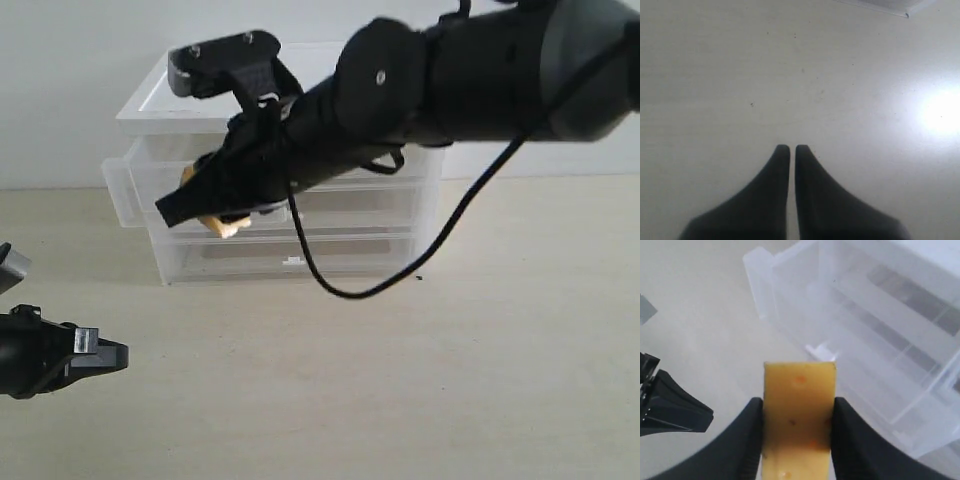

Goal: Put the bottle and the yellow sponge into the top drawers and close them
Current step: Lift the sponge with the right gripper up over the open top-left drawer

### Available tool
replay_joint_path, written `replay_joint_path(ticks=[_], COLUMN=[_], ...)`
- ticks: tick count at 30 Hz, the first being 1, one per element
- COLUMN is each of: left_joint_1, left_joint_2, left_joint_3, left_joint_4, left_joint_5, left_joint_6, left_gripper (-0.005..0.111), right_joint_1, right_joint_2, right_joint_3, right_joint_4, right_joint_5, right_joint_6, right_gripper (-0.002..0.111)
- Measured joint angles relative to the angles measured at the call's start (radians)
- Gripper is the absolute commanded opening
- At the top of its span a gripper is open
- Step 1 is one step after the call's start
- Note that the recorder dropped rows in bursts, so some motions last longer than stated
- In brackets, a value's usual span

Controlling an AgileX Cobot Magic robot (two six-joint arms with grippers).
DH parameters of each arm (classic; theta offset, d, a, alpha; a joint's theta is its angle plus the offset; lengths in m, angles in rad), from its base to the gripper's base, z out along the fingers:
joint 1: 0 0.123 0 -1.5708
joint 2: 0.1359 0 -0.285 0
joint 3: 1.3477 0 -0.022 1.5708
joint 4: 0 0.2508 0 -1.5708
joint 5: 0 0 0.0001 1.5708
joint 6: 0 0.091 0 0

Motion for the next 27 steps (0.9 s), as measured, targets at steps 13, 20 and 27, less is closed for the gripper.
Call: replay_joint_path(ticks=[13,20,27], left_joint_1=[0.000,0.000,0.000], left_joint_2=[0.000,0.000,0.000], left_joint_3=[0.000,0.000,0.000], left_joint_4=[0.000,0.000,0.000], left_joint_5=[0.000,0.000,0.043], left_joint_6=[-0.004,-0.004,-0.004], left_gripper=[0.004,0.004,0.004], right_joint_1=[-0.023,-0.051,-0.062], right_joint_2=[0.065,0.193,0.250], right_joint_3=[-0.357,-0.503,-0.553], right_joint_4=[-0.132,-0.176,-0.191], right_joint_5=[0.243,0.310,0.308], right_joint_6=[-0.168,-0.279,-0.332], right_gripper=[0.000,0.000,0.000])
